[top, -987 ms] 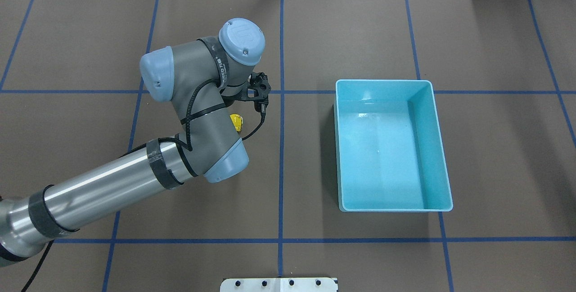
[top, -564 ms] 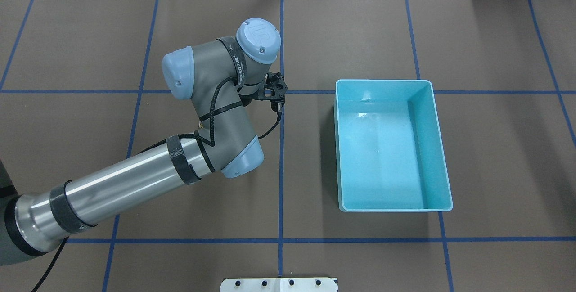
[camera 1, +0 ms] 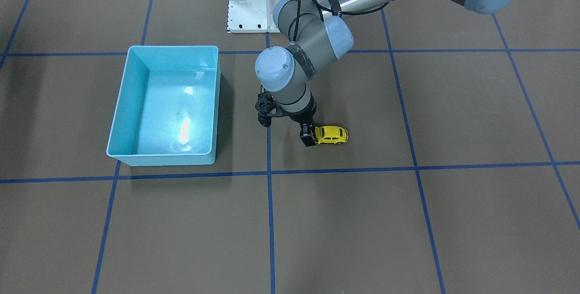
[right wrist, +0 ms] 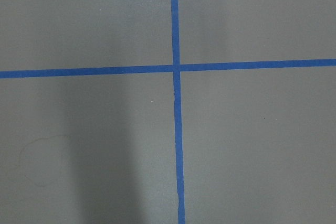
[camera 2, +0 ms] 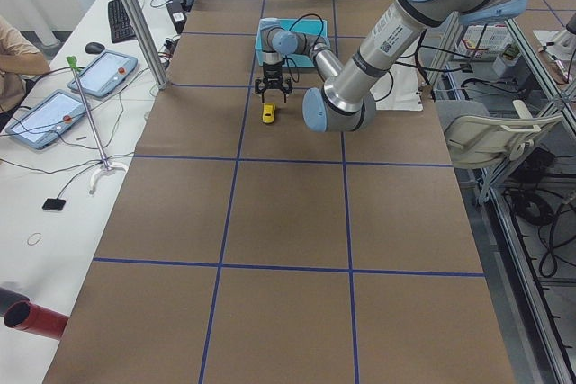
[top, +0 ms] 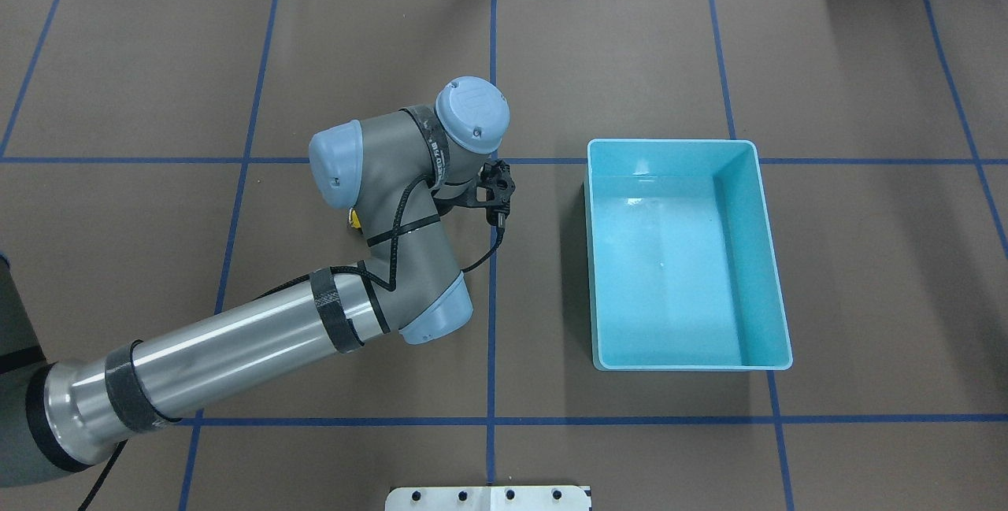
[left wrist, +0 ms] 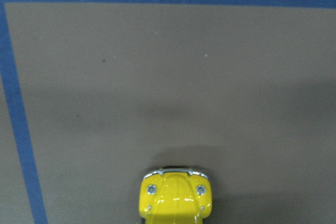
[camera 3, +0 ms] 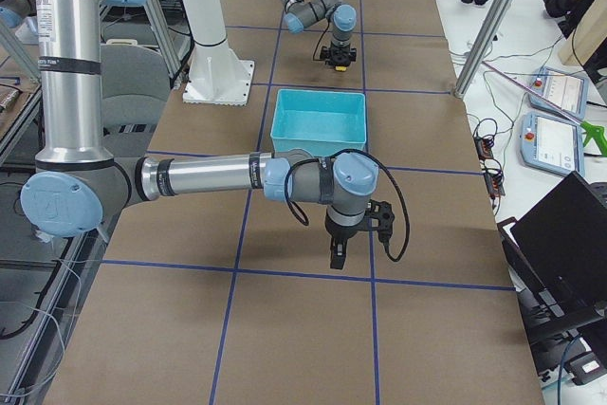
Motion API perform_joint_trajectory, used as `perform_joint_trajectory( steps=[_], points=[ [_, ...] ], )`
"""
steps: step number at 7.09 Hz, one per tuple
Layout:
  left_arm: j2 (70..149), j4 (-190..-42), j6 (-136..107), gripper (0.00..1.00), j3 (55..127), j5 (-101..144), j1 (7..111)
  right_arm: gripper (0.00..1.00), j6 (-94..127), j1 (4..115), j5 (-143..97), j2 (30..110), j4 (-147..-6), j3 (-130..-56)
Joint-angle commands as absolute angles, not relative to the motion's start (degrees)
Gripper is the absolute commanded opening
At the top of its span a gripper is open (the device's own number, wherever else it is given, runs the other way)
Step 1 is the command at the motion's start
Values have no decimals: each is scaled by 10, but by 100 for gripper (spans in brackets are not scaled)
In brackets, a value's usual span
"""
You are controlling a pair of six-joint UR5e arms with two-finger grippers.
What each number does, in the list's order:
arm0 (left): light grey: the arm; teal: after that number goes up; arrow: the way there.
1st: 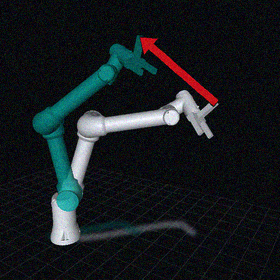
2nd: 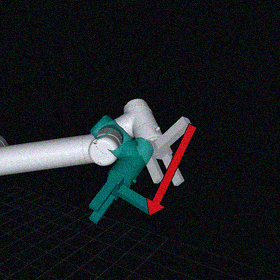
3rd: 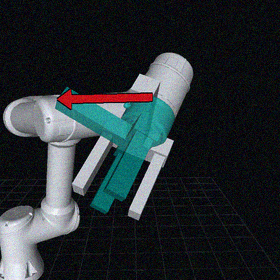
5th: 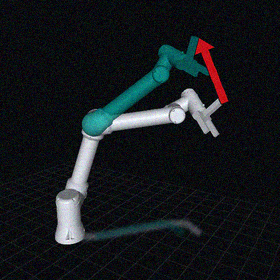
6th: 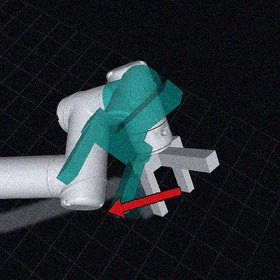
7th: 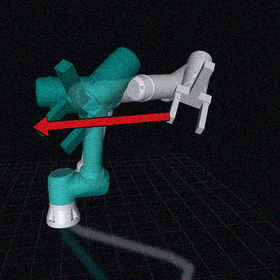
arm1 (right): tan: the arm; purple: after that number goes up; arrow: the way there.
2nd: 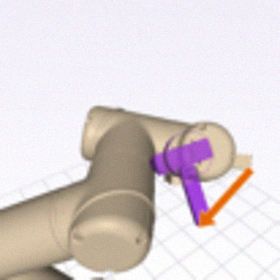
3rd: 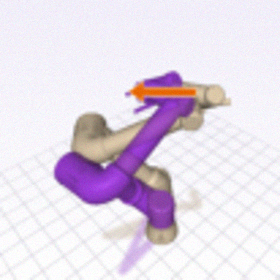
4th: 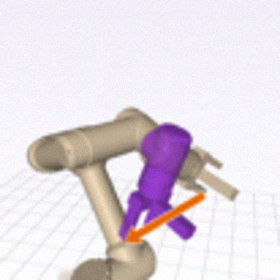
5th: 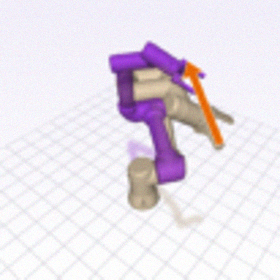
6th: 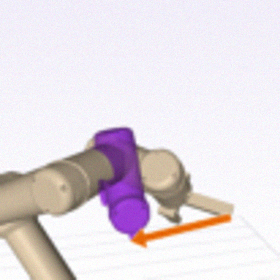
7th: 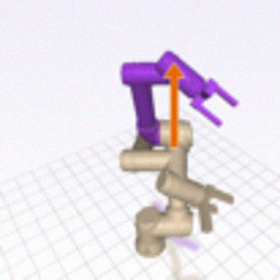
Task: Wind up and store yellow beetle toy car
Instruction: 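Move the held car with the left gripper toward the left arm's base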
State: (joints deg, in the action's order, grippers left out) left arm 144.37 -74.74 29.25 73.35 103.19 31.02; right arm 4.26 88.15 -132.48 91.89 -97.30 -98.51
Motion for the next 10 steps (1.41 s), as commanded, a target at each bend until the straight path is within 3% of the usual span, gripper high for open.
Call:
perform_joint_trajectory(
  steps=[1,5,7,9,10],
  points=[
    [1443,-766,292,100,733,999,308,100,43,883,-1325,922,-973,-986],
    [1431,-779,289,100,731,1001,309,100,44,890,-1327,928,-973,-988],
    [1426,-791,291,36,731,1001,309,100,44,892,-1328,930,-973,-988],
    [1426,-792,290,7,734,1000,310,100,44,892,-1328,929,-973,-987],
    [1426,-789,272,6,744,1002,313,100,44,892,-1331,930,-973,-988]
  ],
)
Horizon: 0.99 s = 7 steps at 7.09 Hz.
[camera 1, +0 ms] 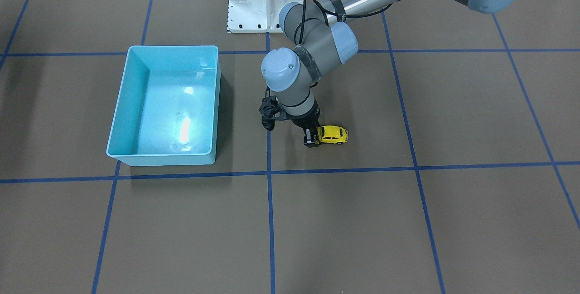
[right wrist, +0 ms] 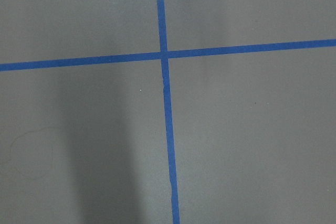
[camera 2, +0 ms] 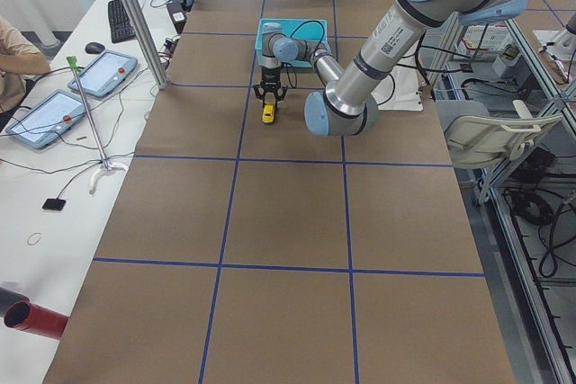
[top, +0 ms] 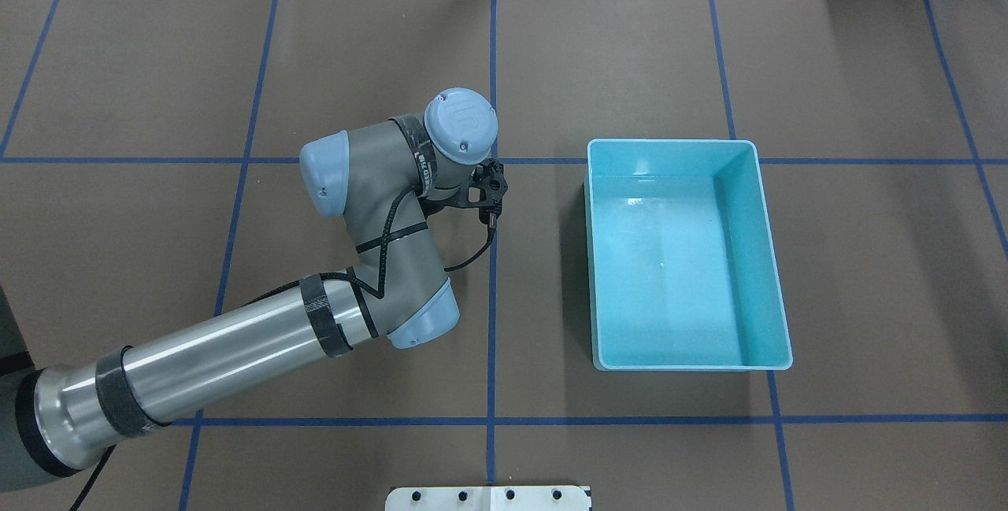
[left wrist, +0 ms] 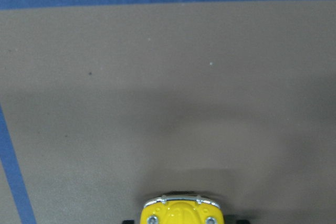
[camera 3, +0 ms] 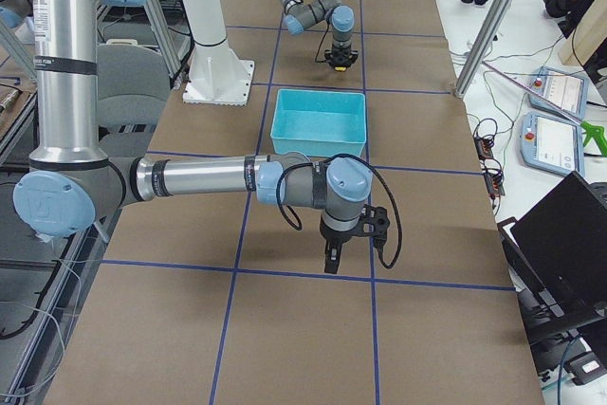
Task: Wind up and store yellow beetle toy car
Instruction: 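Move the held car with the left gripper toward the left arm's base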
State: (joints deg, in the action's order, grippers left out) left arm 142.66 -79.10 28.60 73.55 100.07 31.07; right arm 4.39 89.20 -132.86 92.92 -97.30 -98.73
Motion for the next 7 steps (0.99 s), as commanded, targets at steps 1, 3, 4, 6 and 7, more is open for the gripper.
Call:
perform_joint_trajectory(
  steps=[1,3,4,6,7],
  points=[
    [1424,-783,252,5,764,1005,327,100,44,892,-1331,930,-973,-988],
    [1401,-781,252,0,810,1007,357,100,44,895,-1329,930,-973,-988],
    [1392,-783,260,0,816,1029,379,100,44,895,-1332,930,-973,-988],
    [1342,-799,376,0,849,1092,427,100,44,895,-1331,930,-973,-985],
    [1305,-832,411,0,875,1109,442,100,44,895,-1332,930,-973,-987]
  ],
)
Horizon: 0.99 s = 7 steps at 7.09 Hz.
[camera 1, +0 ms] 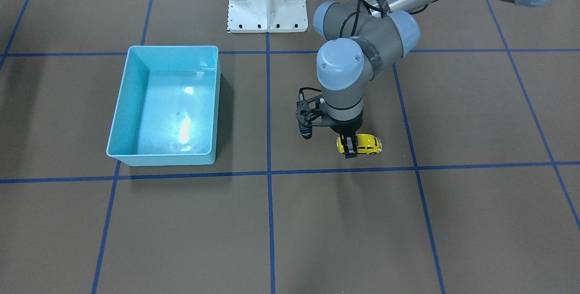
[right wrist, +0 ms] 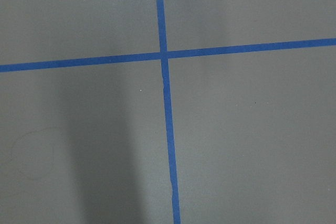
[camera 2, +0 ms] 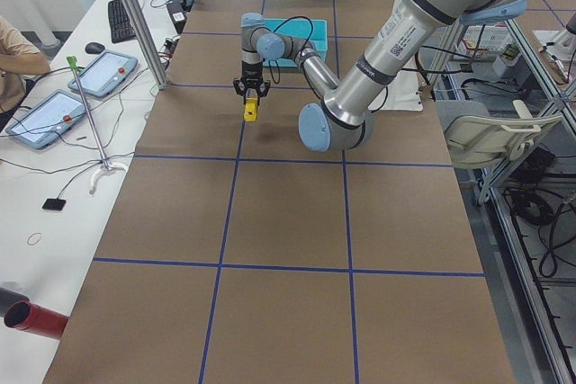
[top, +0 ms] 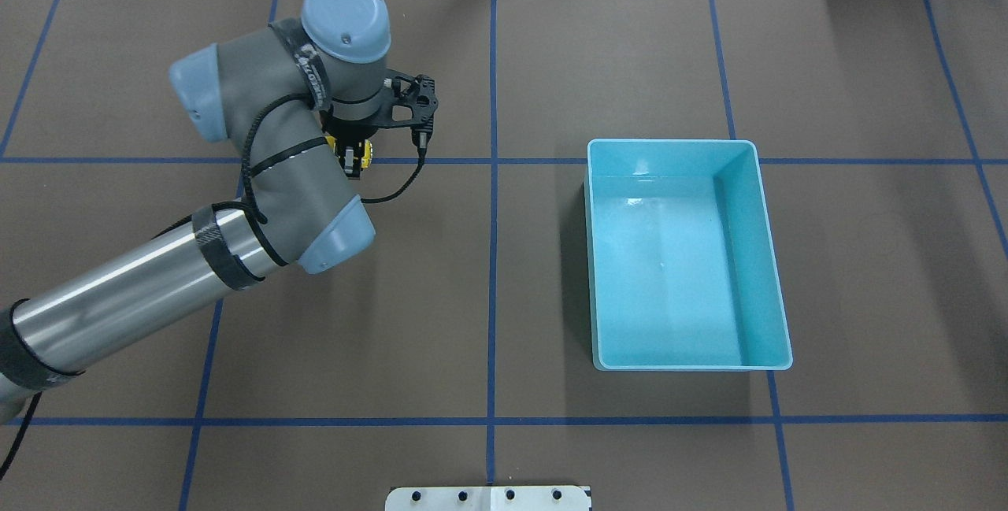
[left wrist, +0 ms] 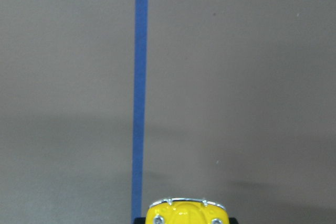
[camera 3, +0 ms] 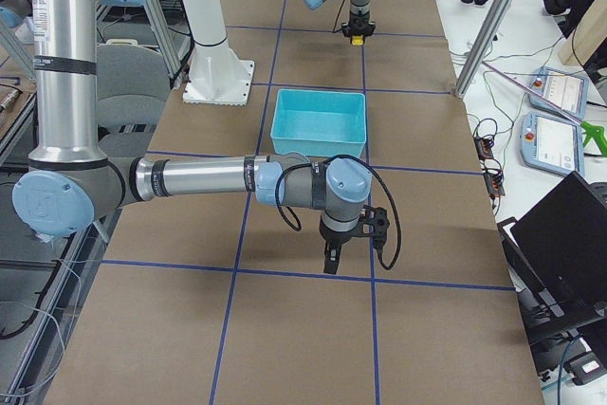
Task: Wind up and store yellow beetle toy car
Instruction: 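Move the held car with the left gripper toward the left arm's base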
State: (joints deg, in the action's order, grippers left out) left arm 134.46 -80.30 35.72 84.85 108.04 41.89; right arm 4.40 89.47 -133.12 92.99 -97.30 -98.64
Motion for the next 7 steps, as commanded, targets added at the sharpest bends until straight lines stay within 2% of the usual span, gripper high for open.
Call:
perform_joint_trajectory(
  steps=[1,2,7],
  points=[
    [1261,-838,409,0,922,1110,444,100,44,895,-1332,930,-973,-987],
    [1229,-842,403,0,950,1117,445,100,43,895,-1332,930,-973,-985],
    [1155,-963,410,0,930,1158,461,100,43,895,-1332,932,-973,-987]
  ],
)
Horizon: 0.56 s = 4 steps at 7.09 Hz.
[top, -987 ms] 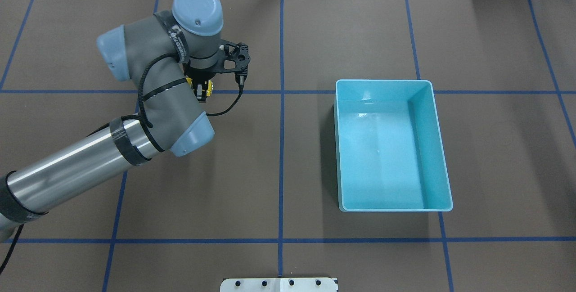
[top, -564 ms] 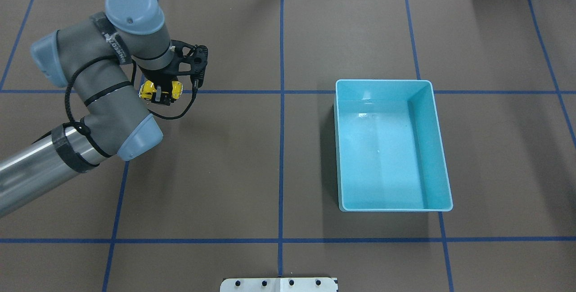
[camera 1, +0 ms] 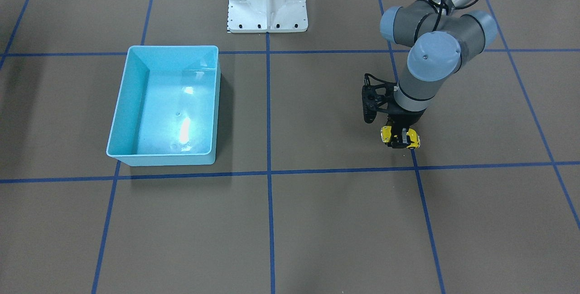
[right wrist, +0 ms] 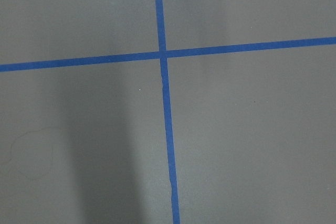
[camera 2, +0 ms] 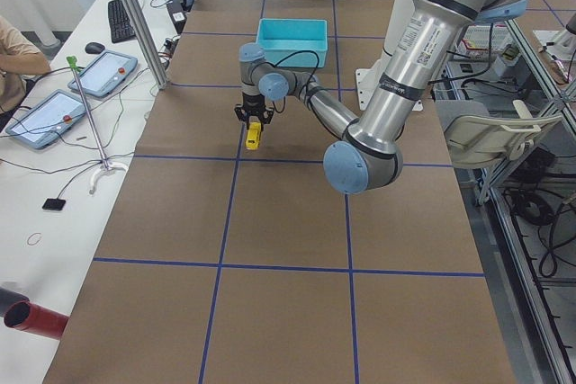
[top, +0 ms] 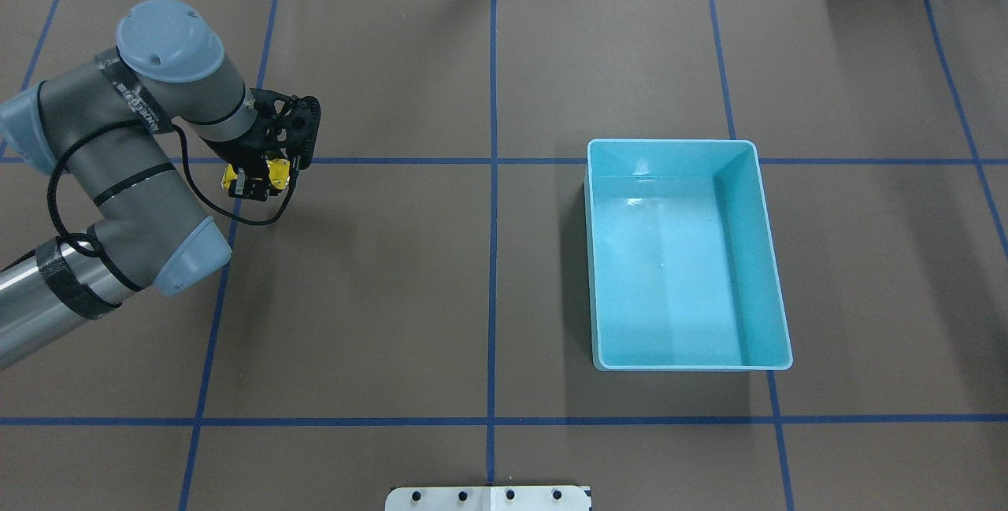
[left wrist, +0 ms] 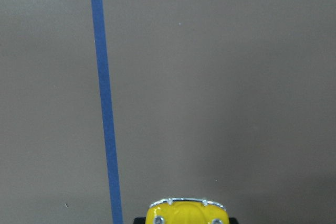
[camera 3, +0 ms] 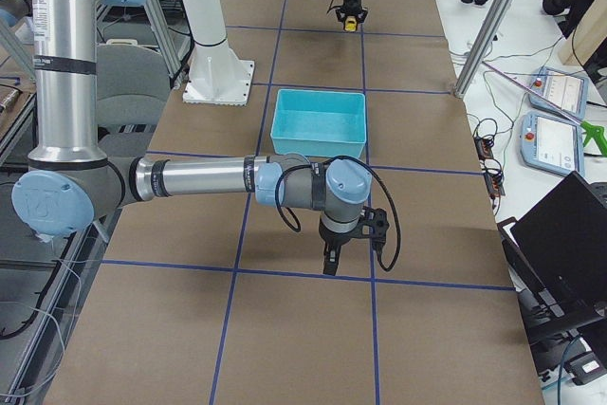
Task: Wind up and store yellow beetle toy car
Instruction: 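Press the car onto the table and drag it backward with the left gripper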
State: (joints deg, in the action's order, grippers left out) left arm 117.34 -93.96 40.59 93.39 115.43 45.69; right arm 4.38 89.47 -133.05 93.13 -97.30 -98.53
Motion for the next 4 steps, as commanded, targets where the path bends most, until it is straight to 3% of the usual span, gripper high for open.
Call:
perform_joint_trajectory(
  steps=[1,4],
  points=[
    [1133,-1002,410,0,925,1158,461,100,43,895,-1332,932,-973,-988],
    [1120,-1037,410,0,915,1162,461,100,43,904,-1334,933,-973,-990]
  ],
)
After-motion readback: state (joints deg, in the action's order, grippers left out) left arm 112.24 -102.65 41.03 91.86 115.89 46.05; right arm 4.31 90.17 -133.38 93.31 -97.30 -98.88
